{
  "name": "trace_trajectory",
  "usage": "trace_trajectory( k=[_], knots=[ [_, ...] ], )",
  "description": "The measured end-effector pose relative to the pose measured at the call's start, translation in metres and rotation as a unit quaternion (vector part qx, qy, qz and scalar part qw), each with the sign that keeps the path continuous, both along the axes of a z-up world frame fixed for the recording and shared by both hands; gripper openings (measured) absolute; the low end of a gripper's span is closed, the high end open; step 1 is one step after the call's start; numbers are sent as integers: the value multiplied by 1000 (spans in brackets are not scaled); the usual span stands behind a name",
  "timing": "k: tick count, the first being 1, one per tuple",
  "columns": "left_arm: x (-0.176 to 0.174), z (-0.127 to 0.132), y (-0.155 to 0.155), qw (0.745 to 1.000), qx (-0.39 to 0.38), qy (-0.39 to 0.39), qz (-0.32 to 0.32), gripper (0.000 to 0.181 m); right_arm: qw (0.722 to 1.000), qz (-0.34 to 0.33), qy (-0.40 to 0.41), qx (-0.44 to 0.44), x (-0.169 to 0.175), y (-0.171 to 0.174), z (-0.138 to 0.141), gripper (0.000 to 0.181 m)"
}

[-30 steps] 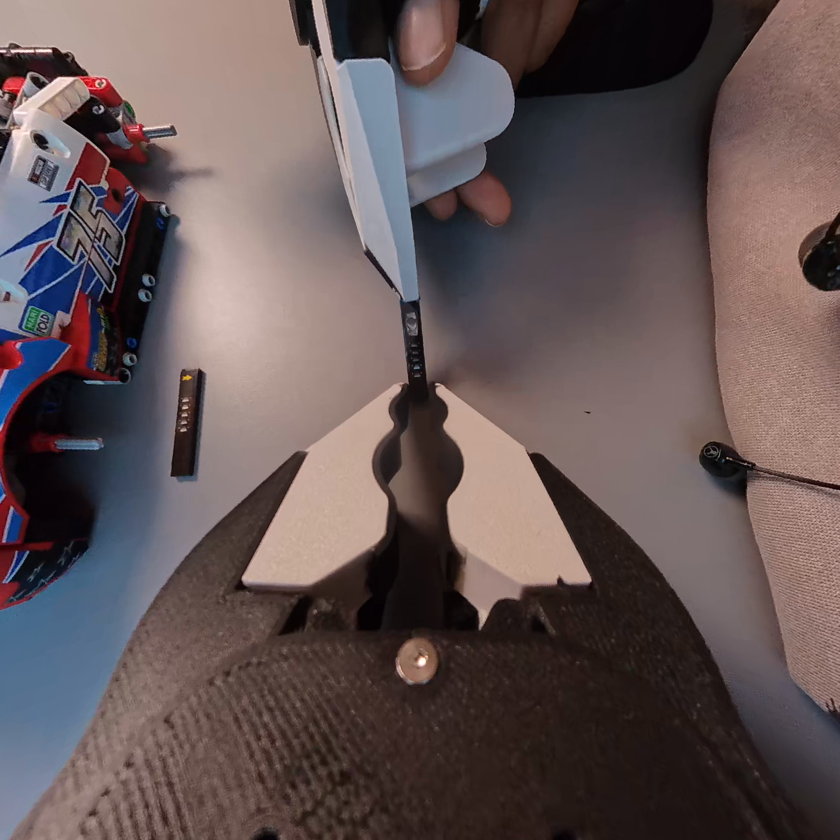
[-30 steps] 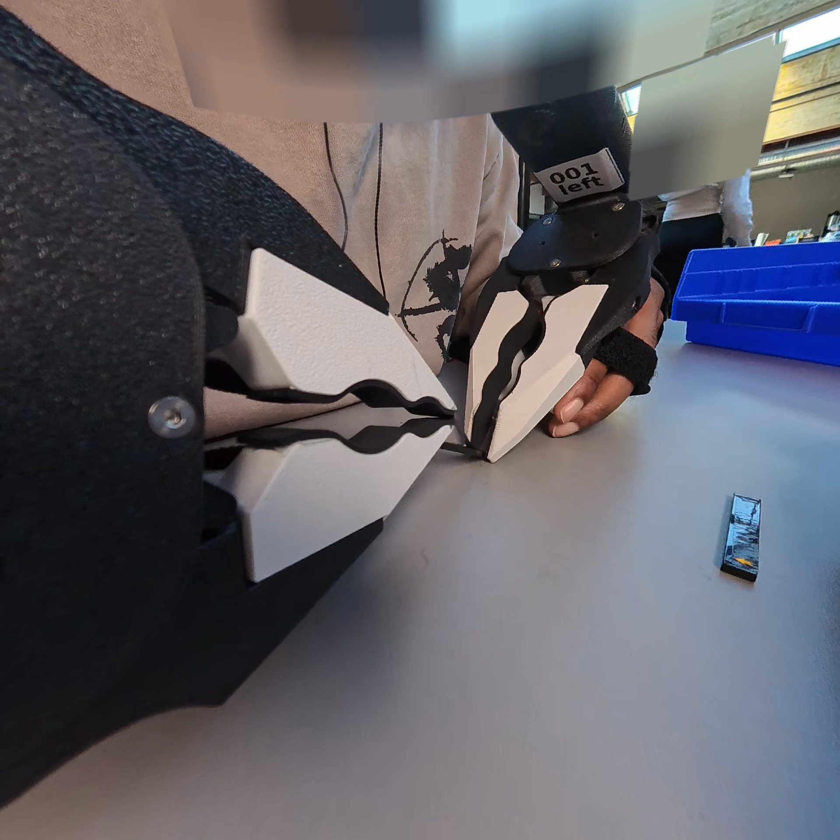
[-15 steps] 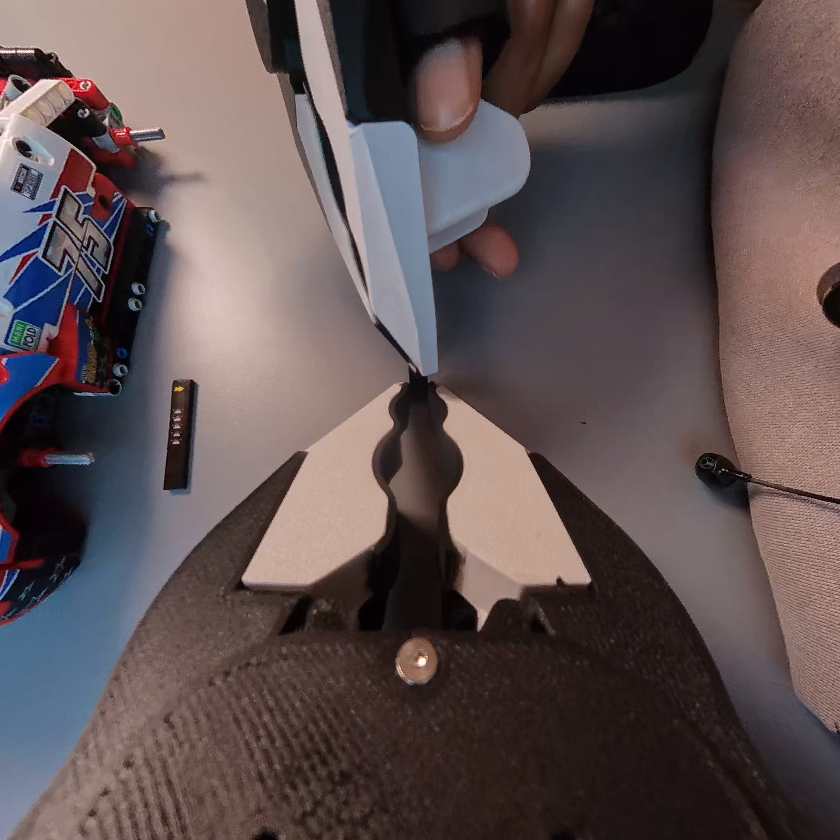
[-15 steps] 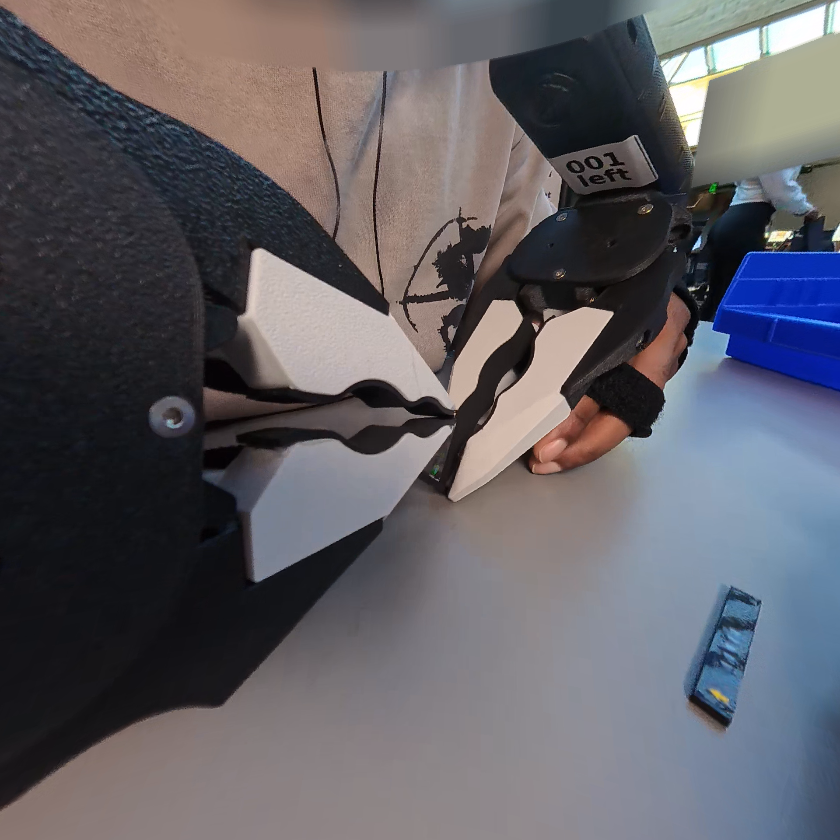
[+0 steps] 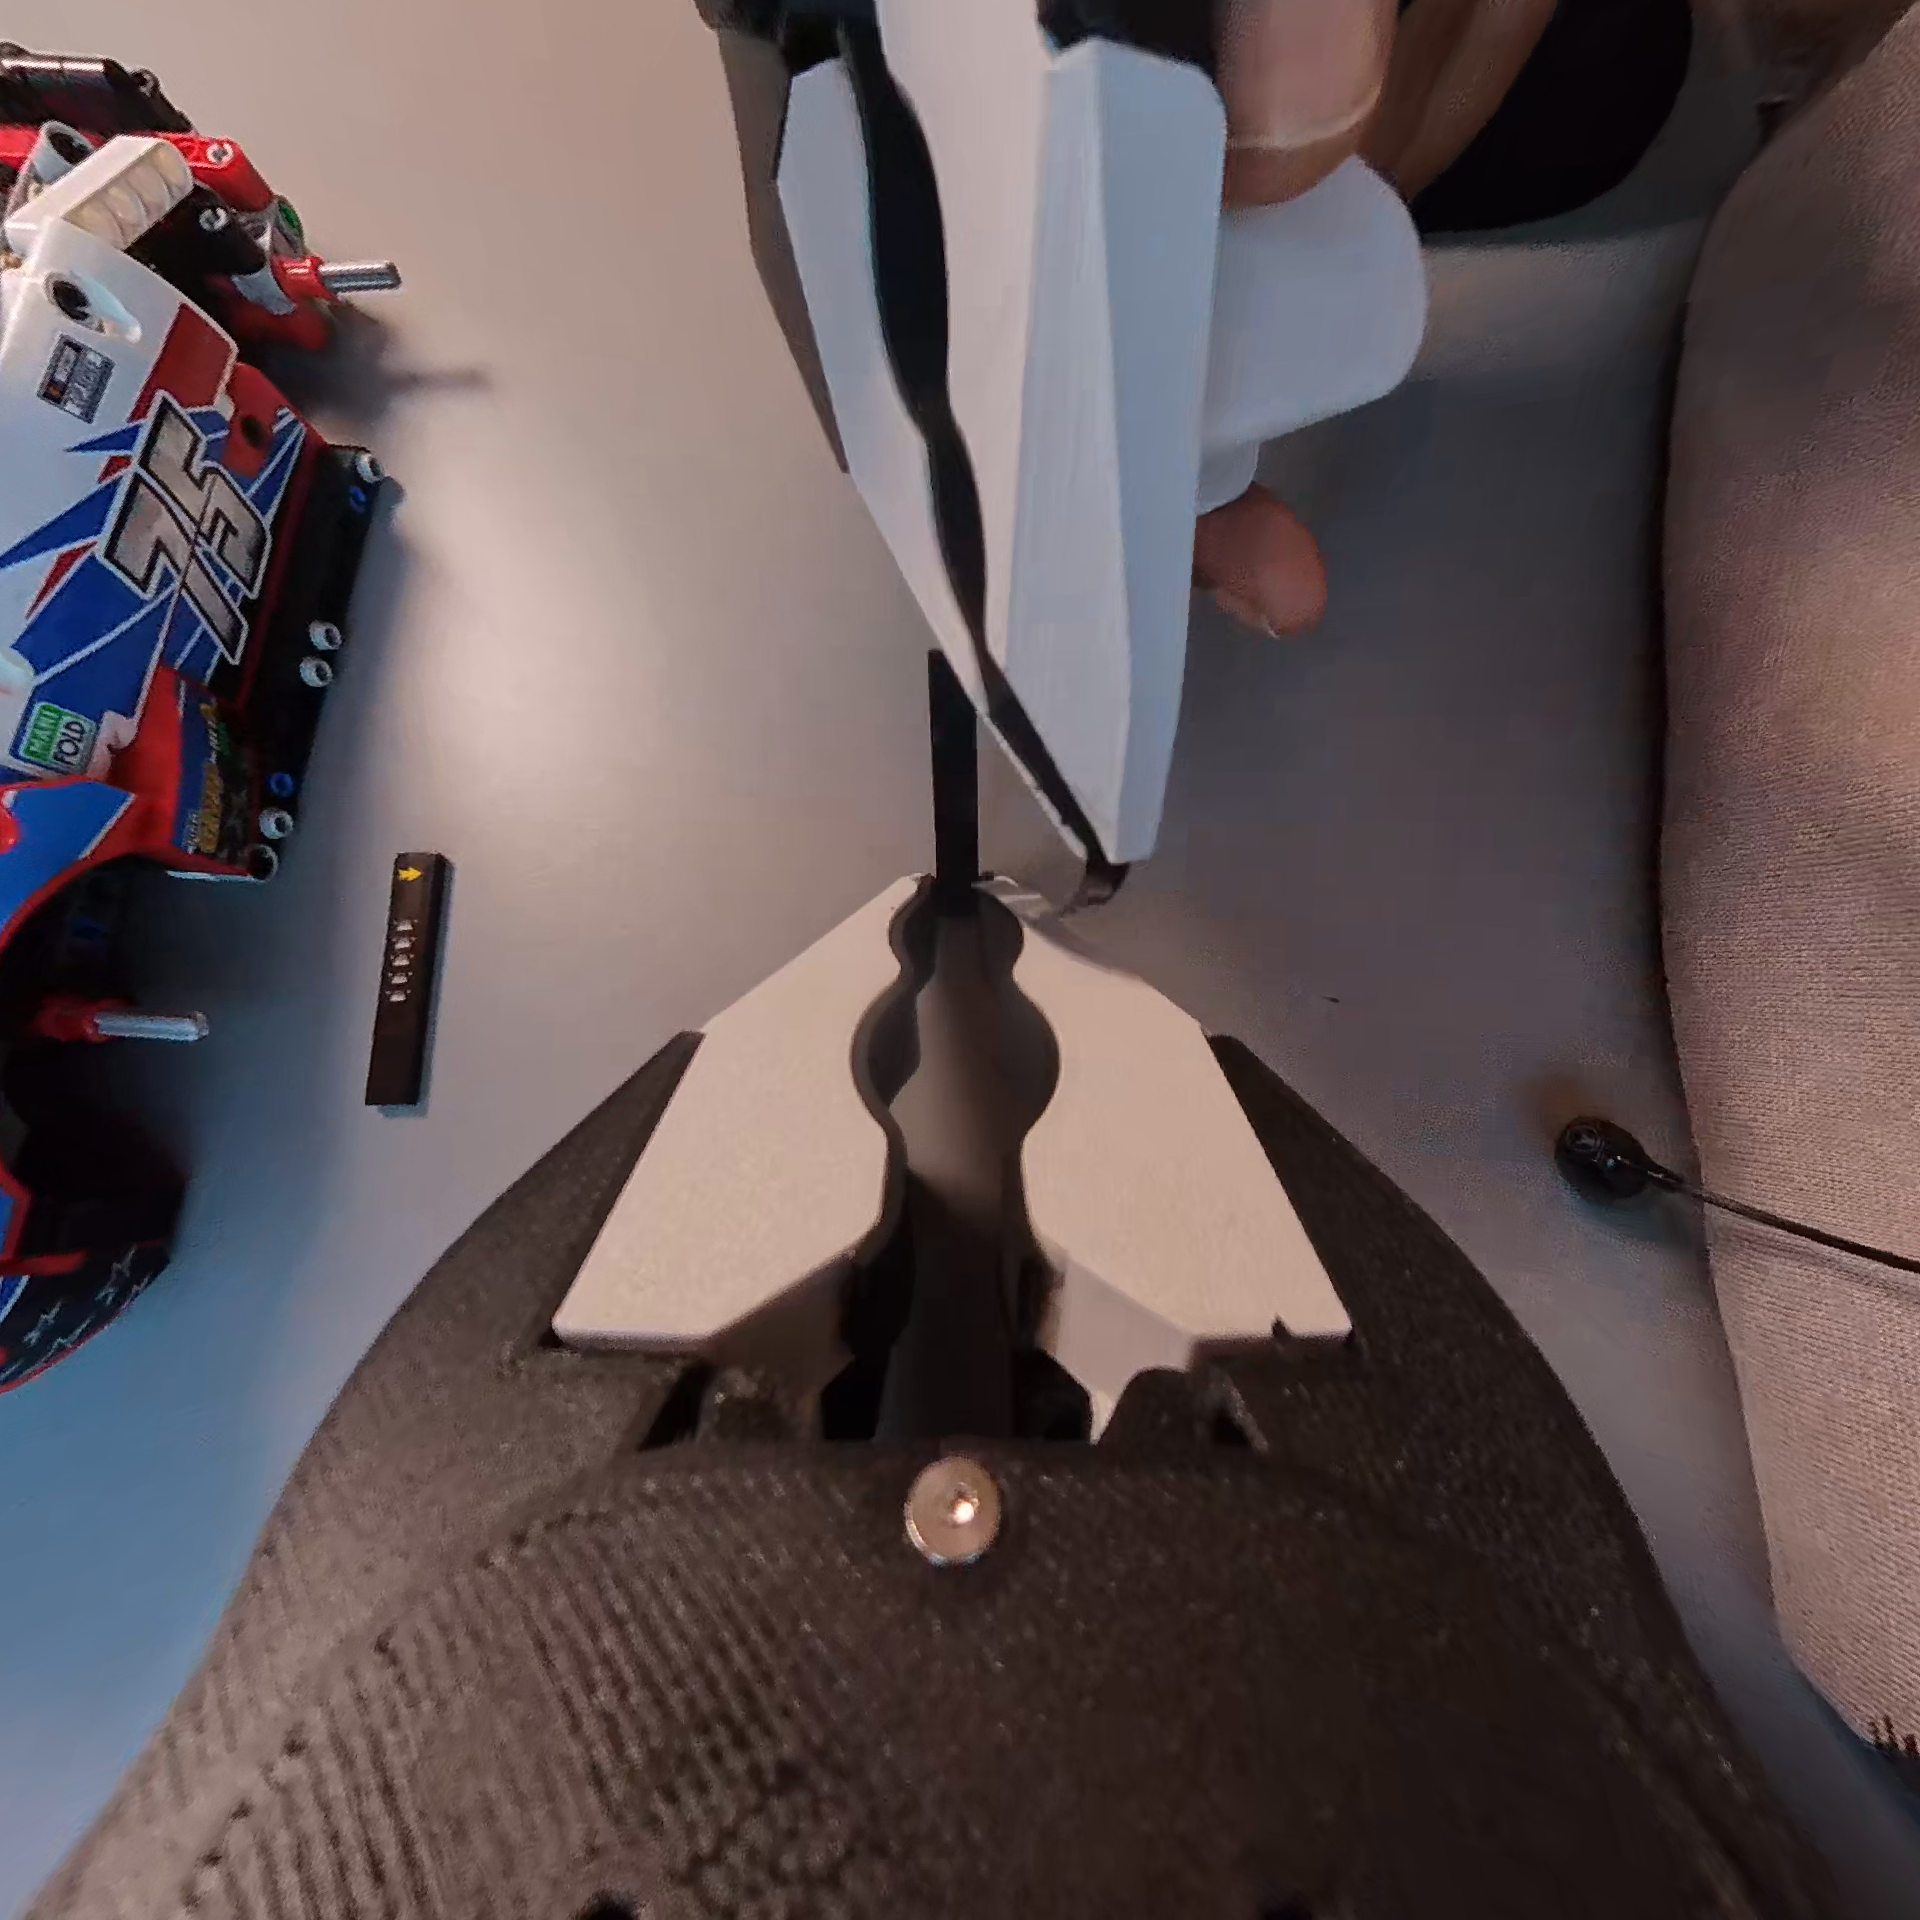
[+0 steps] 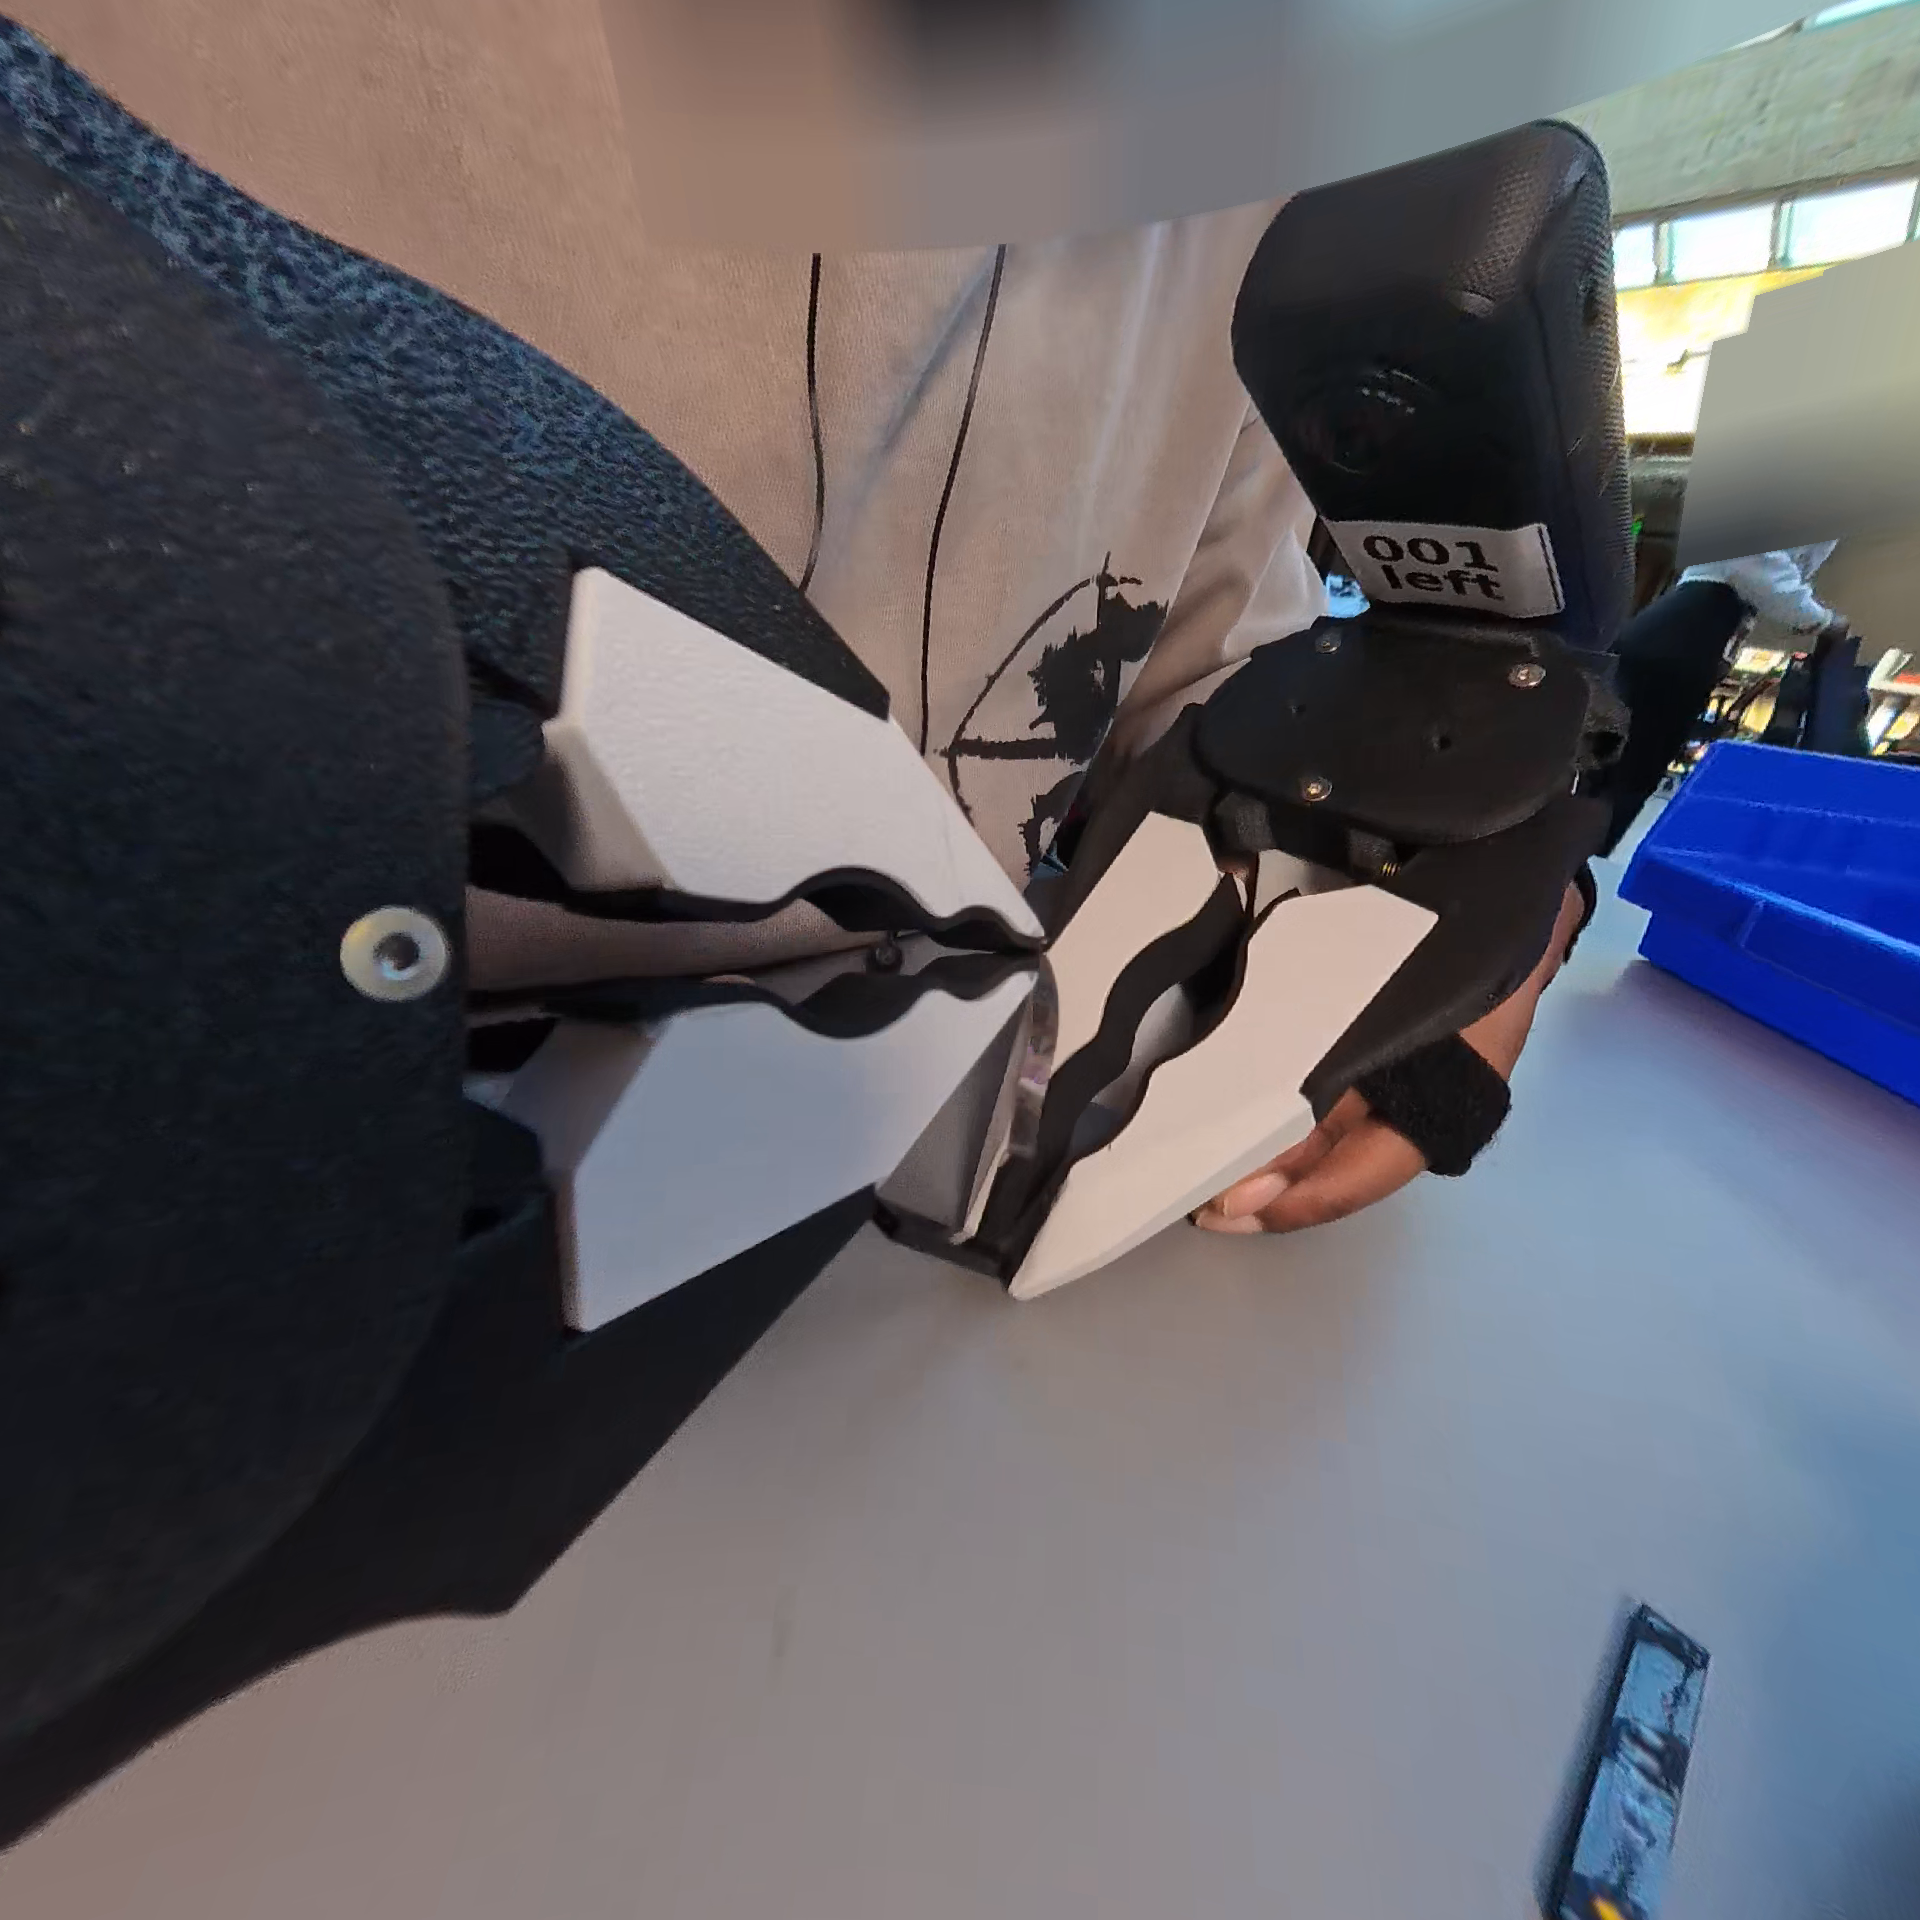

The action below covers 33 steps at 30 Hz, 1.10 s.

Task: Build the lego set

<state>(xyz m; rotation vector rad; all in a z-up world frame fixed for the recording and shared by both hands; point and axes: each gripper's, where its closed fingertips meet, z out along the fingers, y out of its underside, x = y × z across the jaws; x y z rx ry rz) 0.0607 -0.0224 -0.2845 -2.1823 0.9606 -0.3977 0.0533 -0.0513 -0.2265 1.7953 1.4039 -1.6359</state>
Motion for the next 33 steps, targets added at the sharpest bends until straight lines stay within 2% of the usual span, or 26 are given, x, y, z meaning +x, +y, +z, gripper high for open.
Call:
trace_trajectory(
  k=[1,6,15,26,33],
  knots=[
    [0,0,-1,1000,0,1,-3,5,1000,2,4,18,-1,-1,-2,0],
    [-1,0,-2,1000,-3,-4,-5,6,1000,-3,15,23,-1,5,0,0],
    [1,6,-1,1000,1,-19,-3,7,1000,-20,-4,-9,23,25,2,0],
    [-6,8,5,1000,19,-15,-6,16,998,-41,-23,-41,26,37,1,0],
    [0,1,8,999,-3,9,-51,14,997,-58,-15,-40,32,47,3,0]
  ],
)
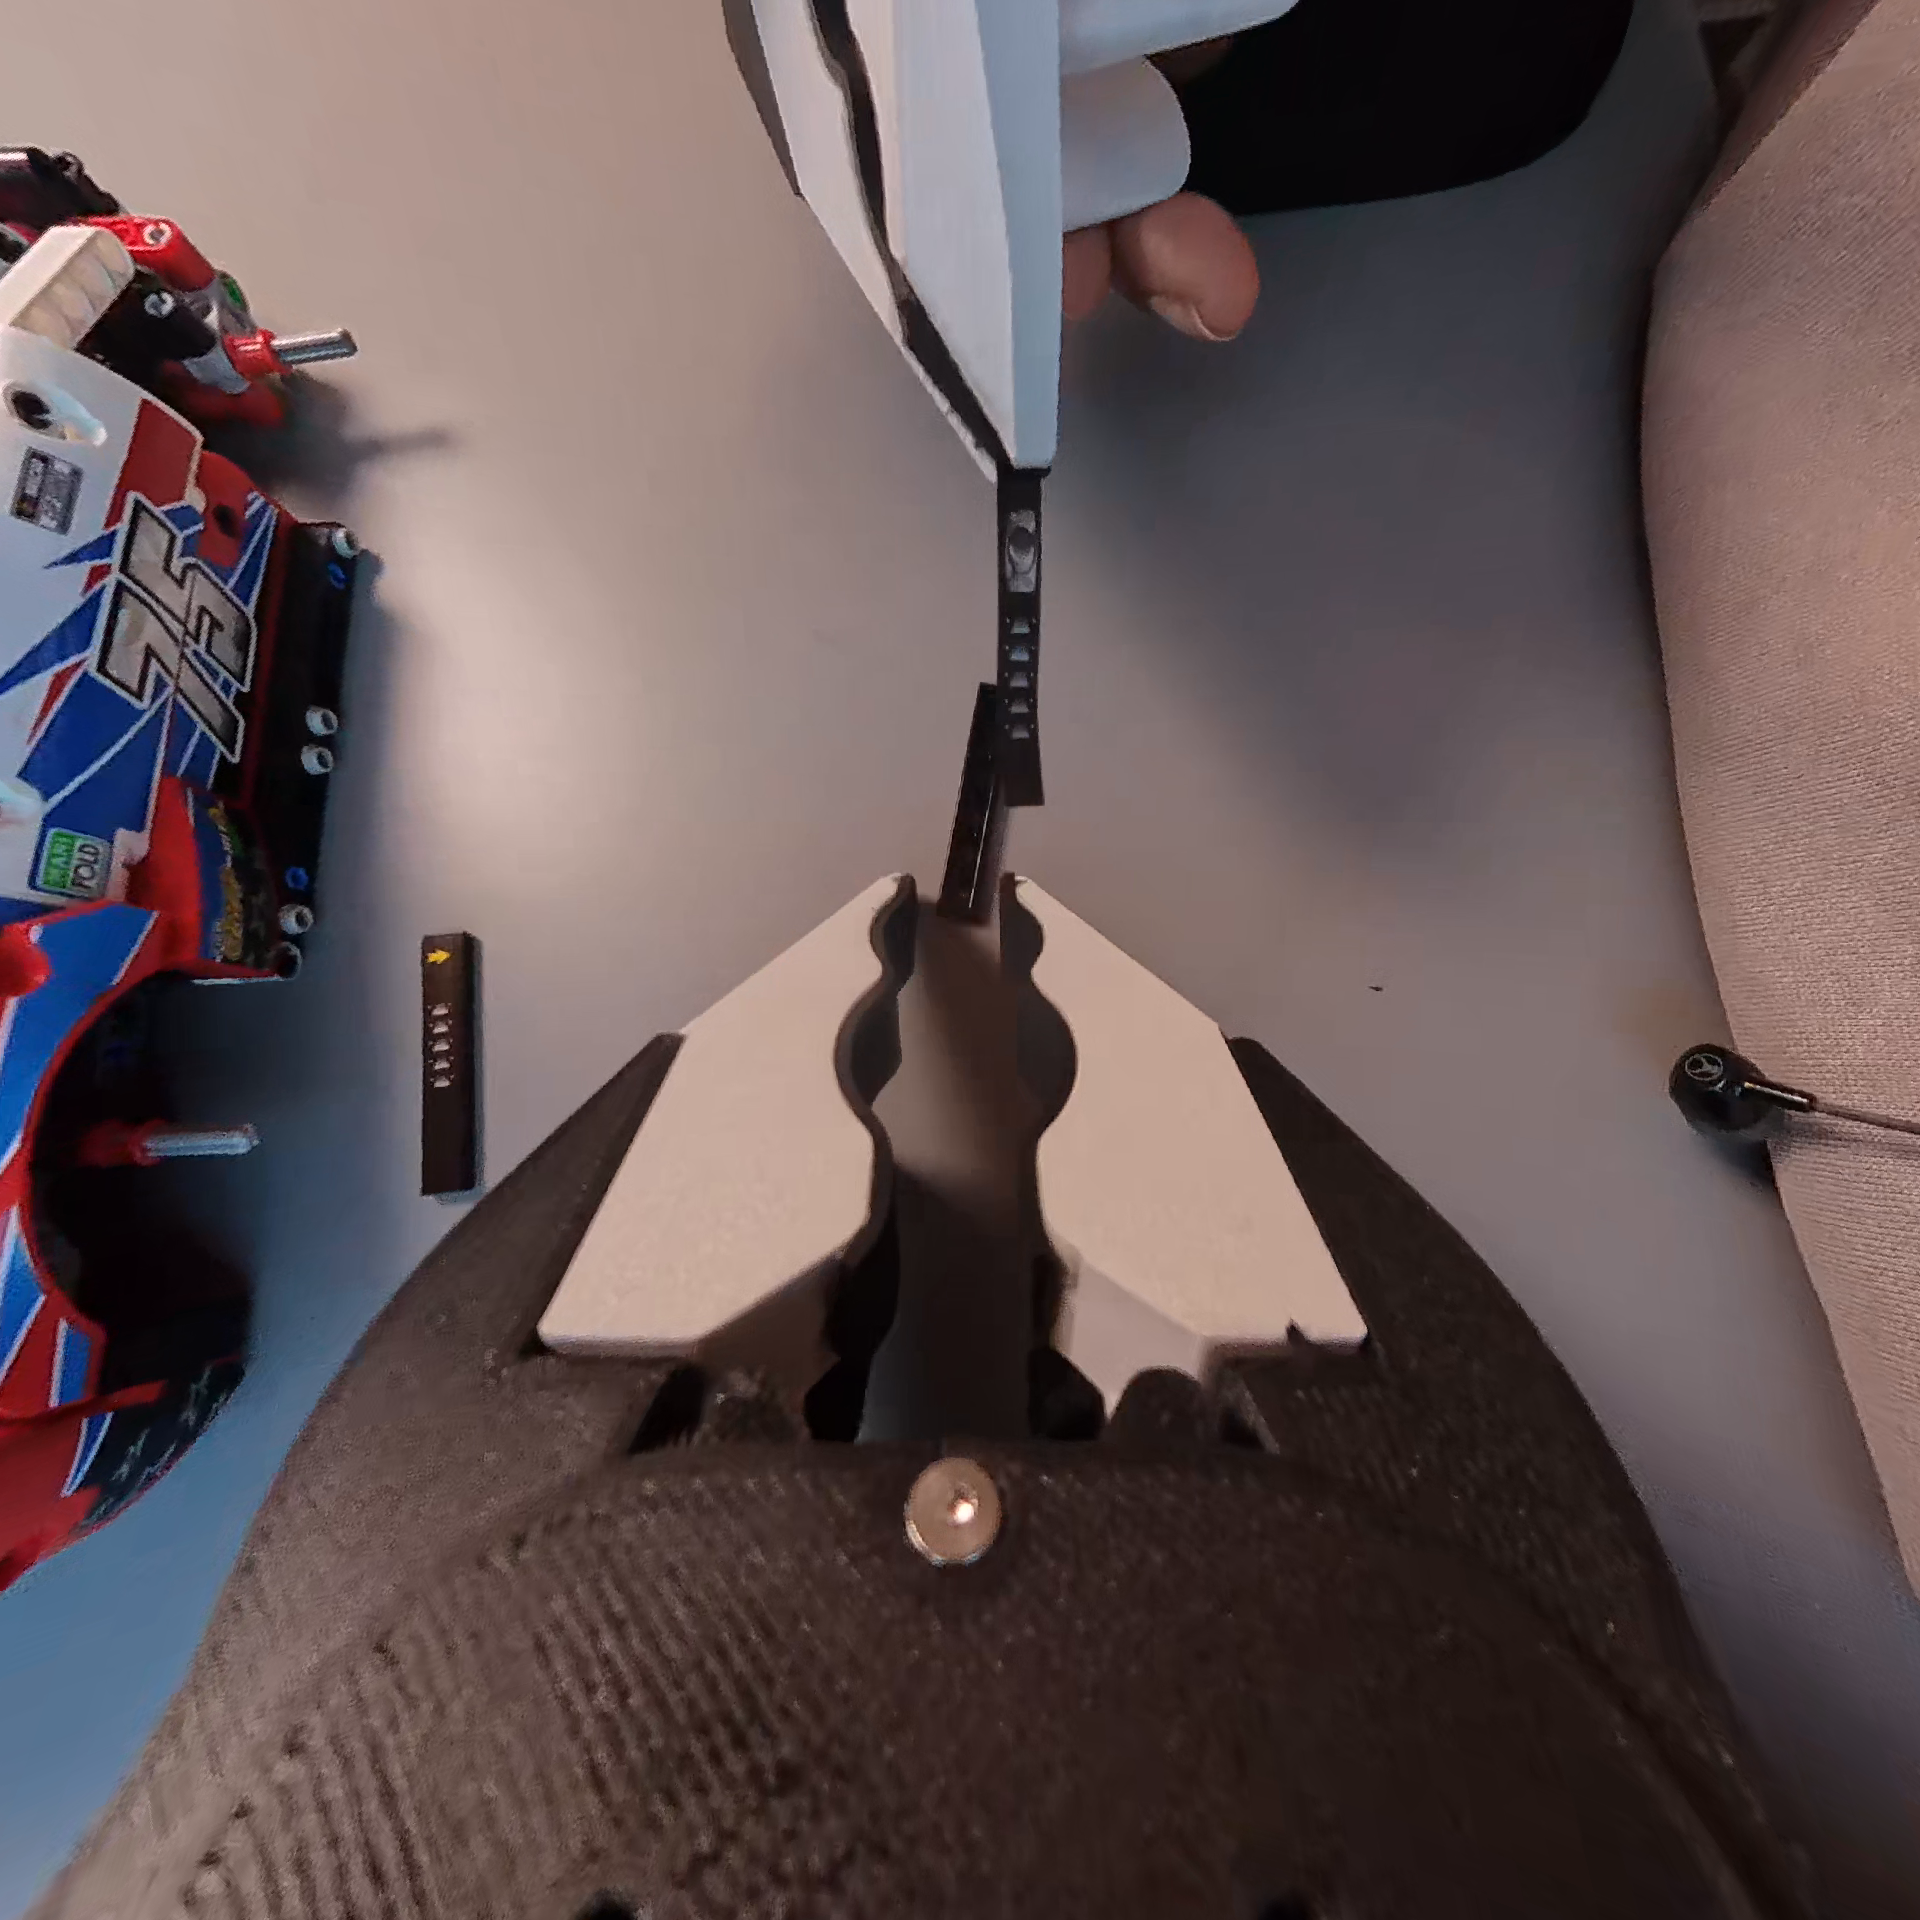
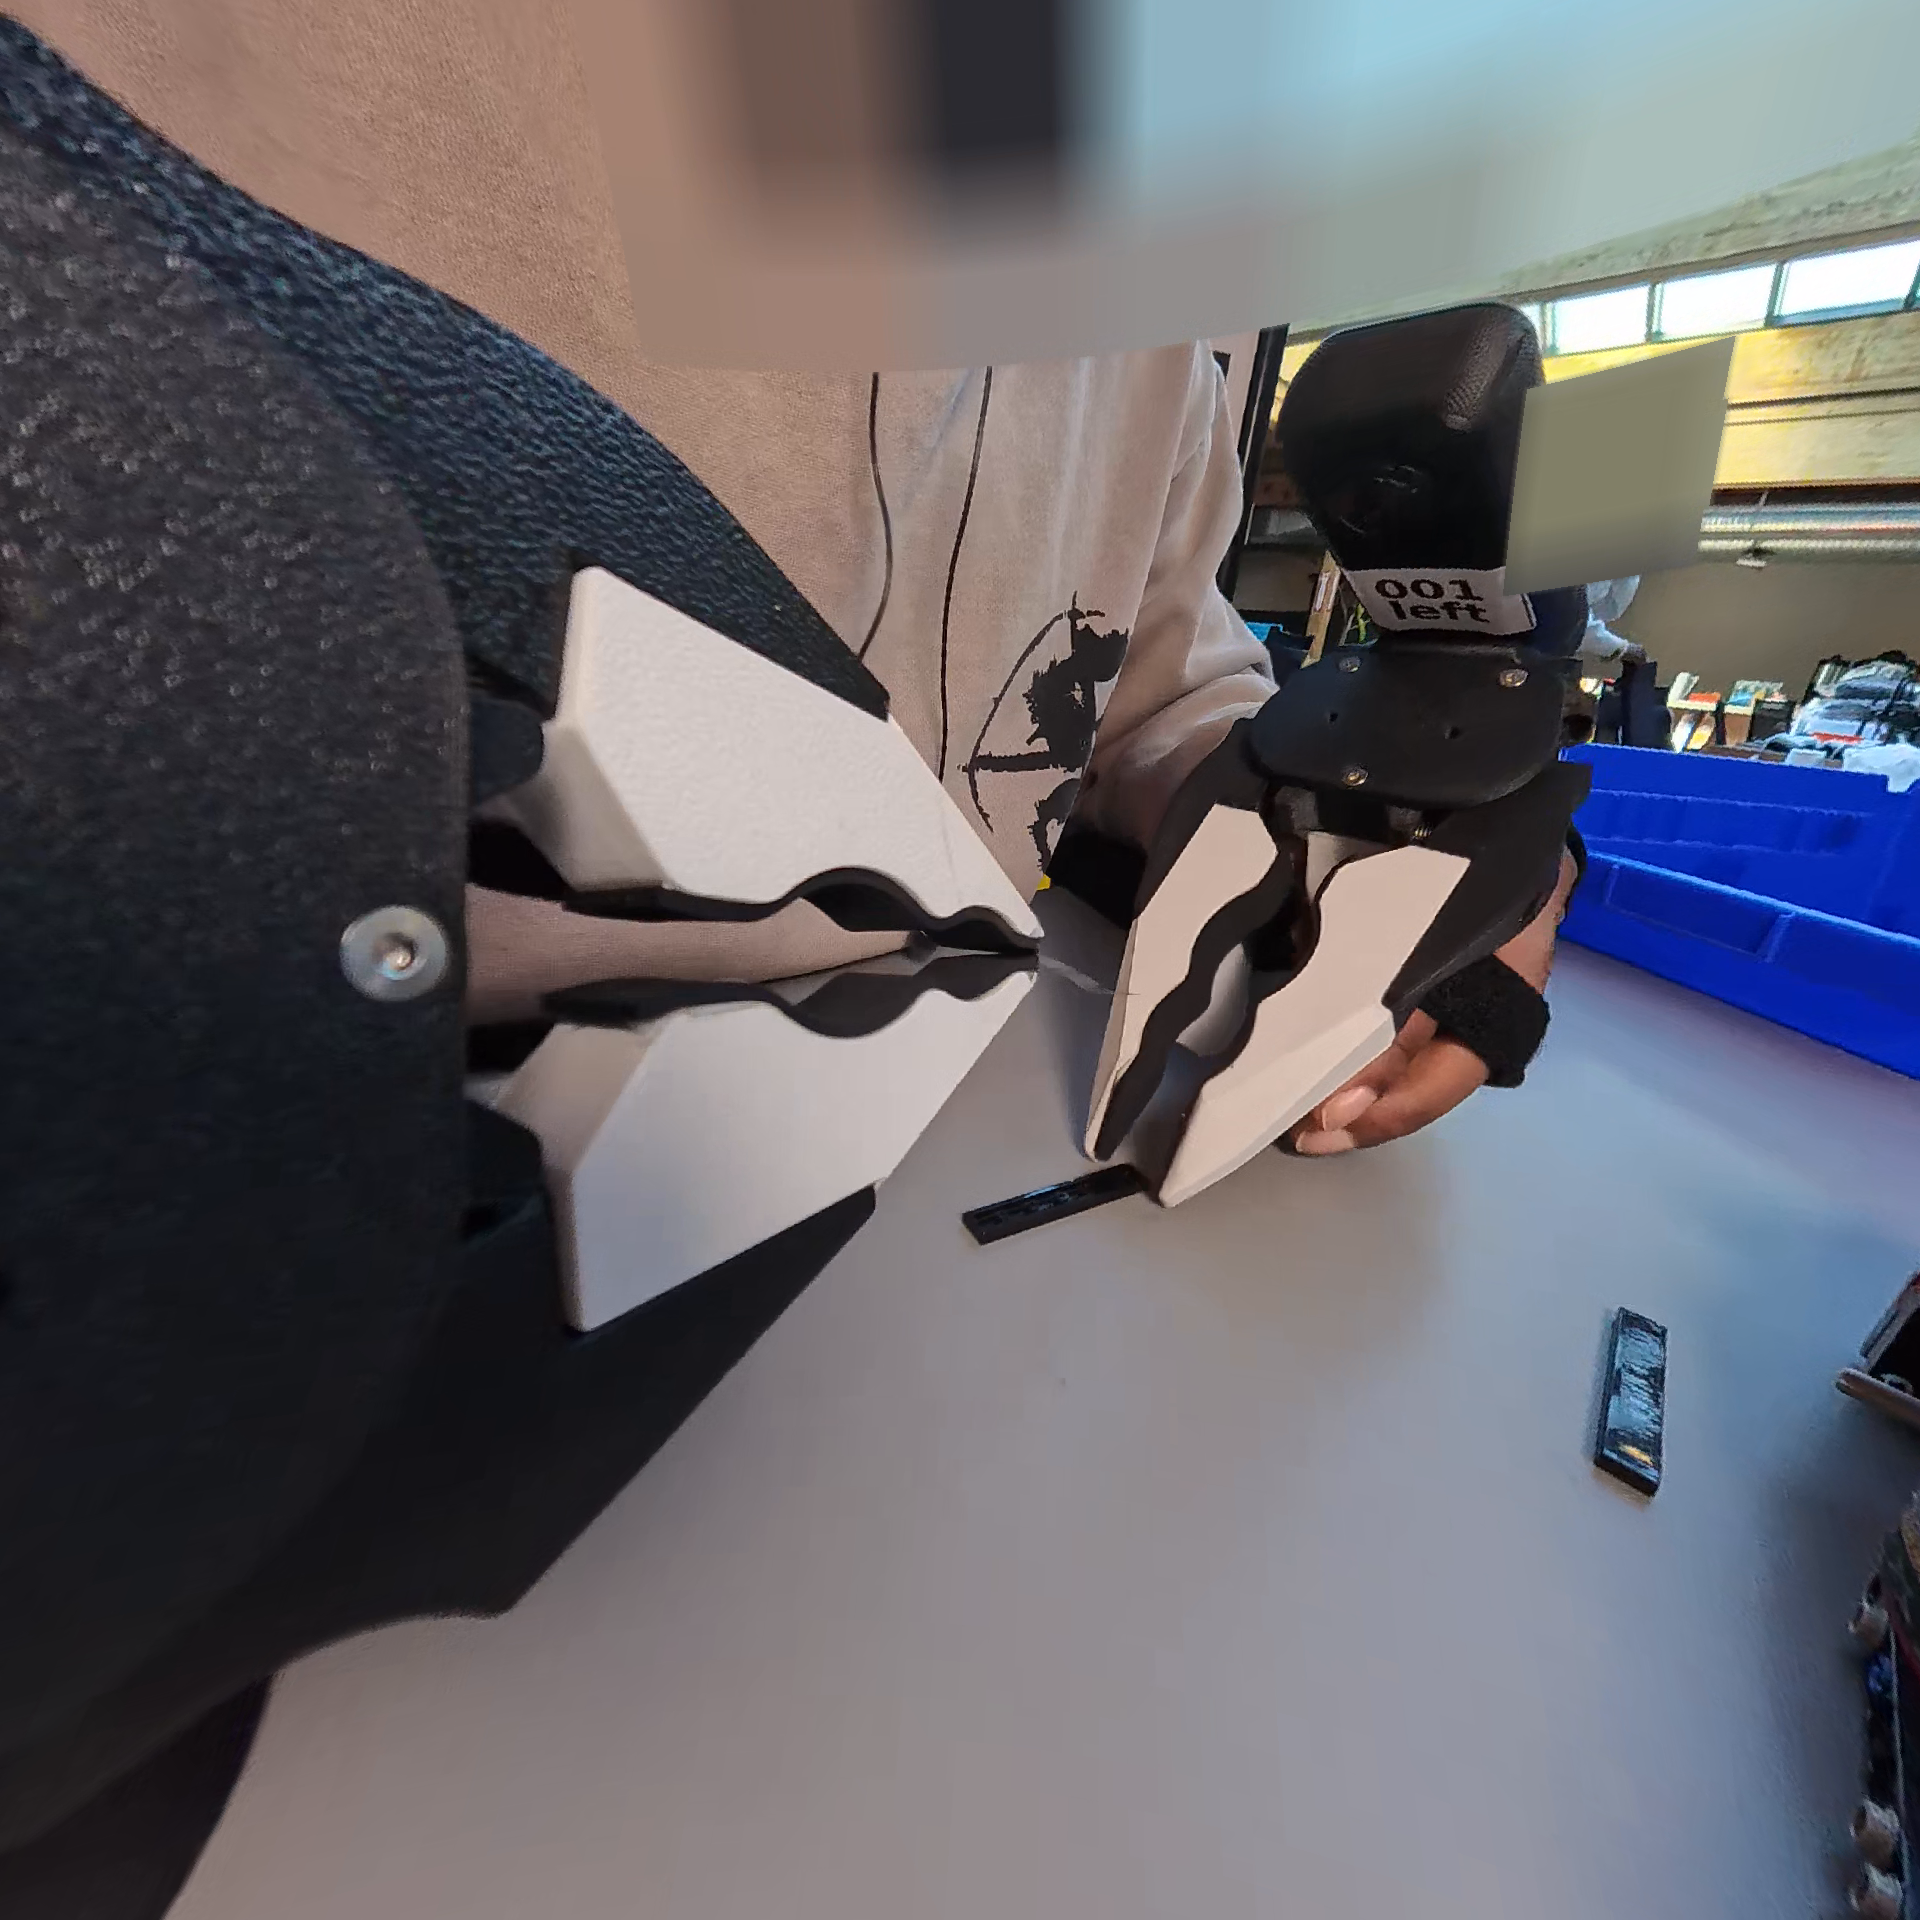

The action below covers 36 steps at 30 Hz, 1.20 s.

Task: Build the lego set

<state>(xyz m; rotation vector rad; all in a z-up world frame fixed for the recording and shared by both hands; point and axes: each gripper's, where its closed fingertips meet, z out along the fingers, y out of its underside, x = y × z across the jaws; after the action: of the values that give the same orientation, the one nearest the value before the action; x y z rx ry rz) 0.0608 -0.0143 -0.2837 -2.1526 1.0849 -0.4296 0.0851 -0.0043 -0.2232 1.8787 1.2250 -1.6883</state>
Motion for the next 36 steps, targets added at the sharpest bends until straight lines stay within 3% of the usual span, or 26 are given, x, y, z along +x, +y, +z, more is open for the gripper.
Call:
trace_trajectory(
  k=[7,9,11,14,19,24,31,36],
  knots=[
    [1,0,0,999,-46,-20,18,5,1000,-22,16,2,6,11,6,0],
    [5,9,-10,990,-104,-96,23,5,999,-26,23,2,9,13,9,0],
    [8,24,-21,957,-199,-210,33,5,999,-32,29,3,11,15,11,0],
    [-14,31,-9,929,-217,-283,100,11,999,-40,35,0,15,17,14,0],
    [-42,33,-2,958,-117,-229,128,17,998,-49,37,-4,19,18,13,0],
    [-49,12,-8,993,-40,-81,82,18,998,-50,44,-3,19,18,14,0],
    [-38,0,-2,999,-38,-15,26,24,998,-43,47,-6,18,13,14,0],
    [-26,-1,-8,998,-59,-13,13,16,998,-44,38,-9,19,12,10,0]
  ],
)
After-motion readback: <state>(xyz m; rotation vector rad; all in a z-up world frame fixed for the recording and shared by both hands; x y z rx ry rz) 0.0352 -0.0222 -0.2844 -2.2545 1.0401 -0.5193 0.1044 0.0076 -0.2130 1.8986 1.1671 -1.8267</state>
